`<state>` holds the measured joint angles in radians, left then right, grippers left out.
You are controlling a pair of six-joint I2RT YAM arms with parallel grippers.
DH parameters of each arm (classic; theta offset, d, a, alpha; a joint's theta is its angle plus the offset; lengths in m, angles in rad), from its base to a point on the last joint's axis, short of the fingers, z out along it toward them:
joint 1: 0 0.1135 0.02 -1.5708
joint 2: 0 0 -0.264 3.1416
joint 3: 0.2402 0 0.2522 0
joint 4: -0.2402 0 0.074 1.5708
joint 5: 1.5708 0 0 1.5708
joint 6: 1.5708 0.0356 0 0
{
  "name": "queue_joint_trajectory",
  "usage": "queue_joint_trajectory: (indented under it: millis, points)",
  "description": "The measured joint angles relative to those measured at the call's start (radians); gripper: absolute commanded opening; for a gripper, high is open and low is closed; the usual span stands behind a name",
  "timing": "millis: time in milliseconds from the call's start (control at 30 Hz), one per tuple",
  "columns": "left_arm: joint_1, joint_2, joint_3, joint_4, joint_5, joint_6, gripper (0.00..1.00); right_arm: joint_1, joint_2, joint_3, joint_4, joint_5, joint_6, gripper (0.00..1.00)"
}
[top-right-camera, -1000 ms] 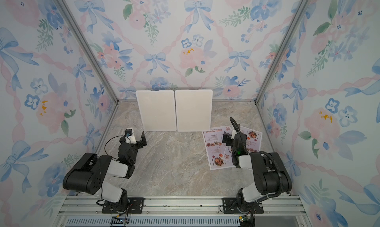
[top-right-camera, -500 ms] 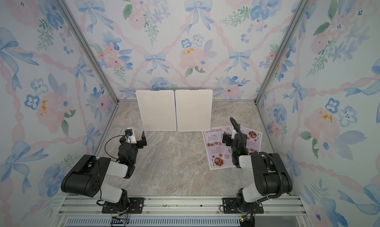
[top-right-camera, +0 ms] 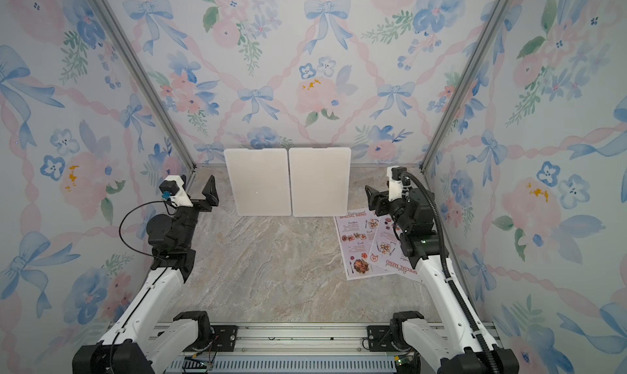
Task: Insert the menus into the narrow rack
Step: Pick up the narrow rack at the center of the board.
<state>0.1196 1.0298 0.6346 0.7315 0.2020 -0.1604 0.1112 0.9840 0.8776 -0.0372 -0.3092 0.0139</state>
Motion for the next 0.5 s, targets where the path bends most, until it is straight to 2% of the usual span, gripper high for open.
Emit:
queue_joint_trajectory:
  millis: [100,267,500]
  points:
    - [0.081,0.16,0.135,-0.028,0.164,-0.056,0.84,0.016,-0.011,0.014,-0.107,-0.142,-0.007,0.77]
    - [0.096,0.336,0.218,-0.065,0.342,-0.072,0.84,0.057,0.009,0.095,-0.283,-0.28,-0.067,0.77]
    - [0.074,0.484,0.253,-0.091,0.396,-0.004,0.82,0.082,0.054,0.126,-0.363,-0.331,-0.105,0.77]
